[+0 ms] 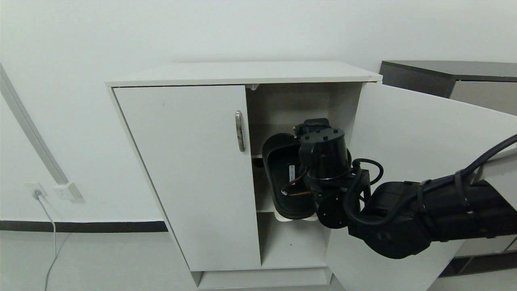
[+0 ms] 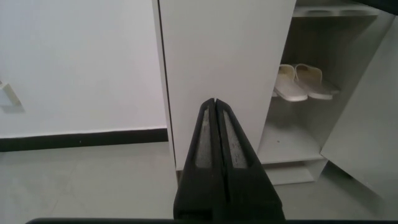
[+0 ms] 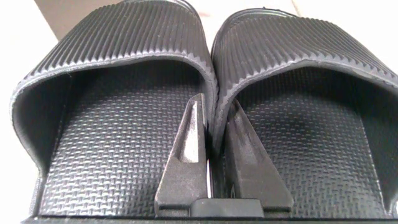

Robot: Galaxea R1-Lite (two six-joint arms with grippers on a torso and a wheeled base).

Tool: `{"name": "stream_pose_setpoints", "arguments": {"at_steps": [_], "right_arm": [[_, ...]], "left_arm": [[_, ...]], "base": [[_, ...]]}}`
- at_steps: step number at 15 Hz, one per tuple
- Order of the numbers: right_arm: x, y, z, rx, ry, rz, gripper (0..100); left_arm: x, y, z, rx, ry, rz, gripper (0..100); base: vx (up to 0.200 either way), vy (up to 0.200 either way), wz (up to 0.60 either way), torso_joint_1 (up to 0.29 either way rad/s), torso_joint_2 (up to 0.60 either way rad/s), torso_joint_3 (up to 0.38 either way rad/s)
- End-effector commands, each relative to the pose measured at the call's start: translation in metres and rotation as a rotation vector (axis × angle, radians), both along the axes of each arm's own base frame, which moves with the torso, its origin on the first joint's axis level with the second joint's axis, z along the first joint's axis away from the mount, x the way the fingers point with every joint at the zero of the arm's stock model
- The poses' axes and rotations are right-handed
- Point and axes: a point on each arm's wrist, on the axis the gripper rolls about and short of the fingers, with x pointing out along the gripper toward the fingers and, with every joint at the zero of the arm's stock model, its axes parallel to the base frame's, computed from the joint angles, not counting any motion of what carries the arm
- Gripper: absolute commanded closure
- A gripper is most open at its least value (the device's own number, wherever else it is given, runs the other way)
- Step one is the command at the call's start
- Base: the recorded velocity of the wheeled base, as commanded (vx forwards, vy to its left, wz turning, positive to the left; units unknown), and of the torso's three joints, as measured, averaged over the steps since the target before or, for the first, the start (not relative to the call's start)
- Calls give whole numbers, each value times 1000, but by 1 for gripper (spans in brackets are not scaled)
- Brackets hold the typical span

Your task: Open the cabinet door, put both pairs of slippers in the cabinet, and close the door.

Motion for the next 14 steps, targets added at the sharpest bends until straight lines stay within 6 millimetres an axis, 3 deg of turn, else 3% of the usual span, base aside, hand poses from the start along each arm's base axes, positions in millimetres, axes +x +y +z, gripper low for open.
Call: {"name": "stream_pose_setpoints", "arguments": {"at_steps": [1,10,14], "right_arm": [[2,0,-1,-4,0,-1,100],[3,0,1,-13,-4,1,100],[11,6,2,-5,23,-2,100]], "left_arm": [[0,0,0,0,0,0,100],[0,0,0,0,0,-1,100],[0,0,0,0,0,0,100]], "base": [[200,0,0,2,2,2],[200,0,0,1,4,4],[0,0,0,0,0,0]]}}
